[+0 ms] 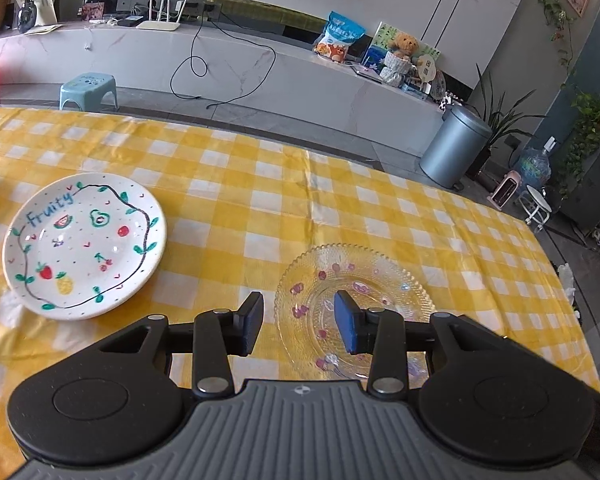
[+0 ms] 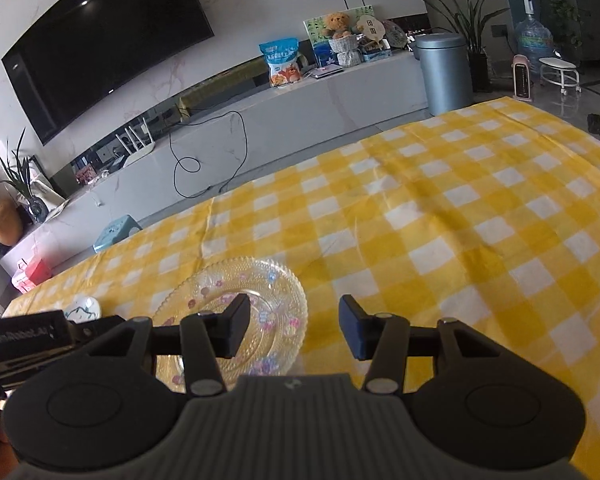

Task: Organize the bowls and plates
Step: 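Move both grippers to the clear glass plate and close on its rim, then lift the glass plate with both grippers toward the bowl stack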

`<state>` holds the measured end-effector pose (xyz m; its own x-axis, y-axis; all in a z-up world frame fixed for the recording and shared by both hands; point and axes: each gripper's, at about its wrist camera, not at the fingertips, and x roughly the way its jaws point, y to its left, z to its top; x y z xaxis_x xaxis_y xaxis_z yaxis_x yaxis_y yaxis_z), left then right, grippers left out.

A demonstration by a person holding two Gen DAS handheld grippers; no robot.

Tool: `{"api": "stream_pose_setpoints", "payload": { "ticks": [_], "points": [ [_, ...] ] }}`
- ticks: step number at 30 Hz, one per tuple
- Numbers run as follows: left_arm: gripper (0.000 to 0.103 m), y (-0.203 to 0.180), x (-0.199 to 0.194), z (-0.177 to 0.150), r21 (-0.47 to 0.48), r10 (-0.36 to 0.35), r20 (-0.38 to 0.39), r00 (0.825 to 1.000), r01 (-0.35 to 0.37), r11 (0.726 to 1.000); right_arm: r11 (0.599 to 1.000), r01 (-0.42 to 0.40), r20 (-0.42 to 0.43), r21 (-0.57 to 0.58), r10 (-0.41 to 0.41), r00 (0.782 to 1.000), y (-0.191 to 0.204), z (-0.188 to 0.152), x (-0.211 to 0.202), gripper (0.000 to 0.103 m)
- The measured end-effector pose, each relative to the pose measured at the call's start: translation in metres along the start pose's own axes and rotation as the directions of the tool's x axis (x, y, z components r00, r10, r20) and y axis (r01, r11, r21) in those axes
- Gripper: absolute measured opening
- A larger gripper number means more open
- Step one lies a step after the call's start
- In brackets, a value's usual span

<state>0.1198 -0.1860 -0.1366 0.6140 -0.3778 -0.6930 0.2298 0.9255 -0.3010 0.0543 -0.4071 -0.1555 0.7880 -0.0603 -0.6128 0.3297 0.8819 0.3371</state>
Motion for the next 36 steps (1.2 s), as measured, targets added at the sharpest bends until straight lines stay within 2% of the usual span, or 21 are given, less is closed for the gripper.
{"api": "stream_pose_setpoints", "payload": {
  "ticks": [9, 11, 12, 18, 23, 30, 36],
  "points": [
    [0.043, -0.006, 0.019, -0.009, 0.047, -0.022, 0.009, 1.0, 0.022, 0.999, 0.998, -0.056, -0.039, 0.023, 0.057, 0.998, -0.009, -0.001, 0.022, 0.035],
    [0.041, -0.005, 0.021, -0.009, 0.056, -0.007, 0.013, 1.0, 0.007, 0.998, 0.998, -0.057, -0.05, 0.027, 0.058, 0.997, -0.01, -0.003, 0.025, 0.026],
    [0.039, -0.005, 0.022, -0.009, 0.056, -0.006, 0.009, 1.0, 0.006, 0.998, 0.998, -0.057, -0.057, 0.029, 0.059, 0.997, -0.01, -0.003, 0.026, 0.025],
    [0.038, -0.003, 0.029, -0.012, 0.059, 0.016, -0.005, 1.0, -0.015, 0.998, 0.997, -0.068, -0.079, 0.048, 0.072, 0.994, -0.01, -0.007, 0.031, 0.022],
    [0.024, 0.001, 0.033, -0.013, 0.055, 0.012, -0.007, 1.0, -0.011, 0.998, 0.996, -0.067, -0.1, 0.064, 0.073, 0.992, -0.012, -0.011, 0.035, 0.015],
    [0.02, 0.0, 0.035, -0.011, 0.049, 0.011, -0.004, 1.0, -0.011, 0.999, 0.998, -0.056, -0.09, 0.038, 0.059, 0.994, -0.01, -0.013, 0.035, 0.012],
    [0.015, 0.001, 0.026, -0.007, 0.062, 0.01, -0.001, 1.0, -0.01, 0.998, 0.994, -0.074, -0.12, 0.08, 0.083, 0.989, -0.015, -0.01, 0.034, 0.011]
  ]
}}
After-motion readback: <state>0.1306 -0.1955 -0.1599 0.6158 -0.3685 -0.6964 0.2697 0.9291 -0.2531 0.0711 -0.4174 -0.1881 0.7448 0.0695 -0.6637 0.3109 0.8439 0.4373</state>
